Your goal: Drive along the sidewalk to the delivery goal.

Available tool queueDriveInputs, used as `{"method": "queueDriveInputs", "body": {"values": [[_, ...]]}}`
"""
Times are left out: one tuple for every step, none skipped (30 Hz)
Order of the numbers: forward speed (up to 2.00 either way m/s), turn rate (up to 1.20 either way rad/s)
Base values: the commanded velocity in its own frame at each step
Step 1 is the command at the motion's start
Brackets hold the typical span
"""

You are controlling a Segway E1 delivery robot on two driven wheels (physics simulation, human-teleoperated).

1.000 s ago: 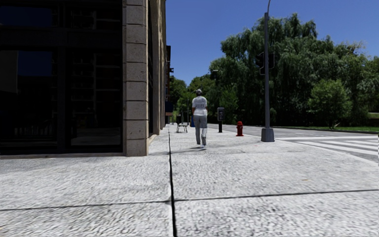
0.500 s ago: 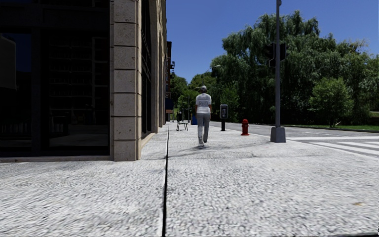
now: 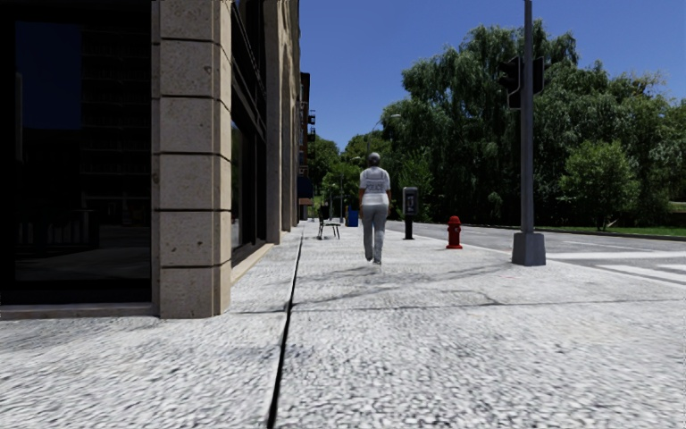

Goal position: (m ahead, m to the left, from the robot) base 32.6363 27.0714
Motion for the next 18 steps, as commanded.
{"method": "queueDriveInputs", "body": {"values": [[2.0, 0.0], [2.0, 0.0], [2.0, 0.0], [2.0, 0.0], [2.0, 0.0], [2.0, 0.0], [2.0, 0.1], [2.0, 0.34], [2.0, 0.38], [2.0, 0.38], [2.0, 0.39], [2.0, 0.39], [2.0, 0.39], [2.0, 0.39], [2.0, 0.4], [2.0, 0.4], [2.0, 0.4], [2.0, 0.4]]}}
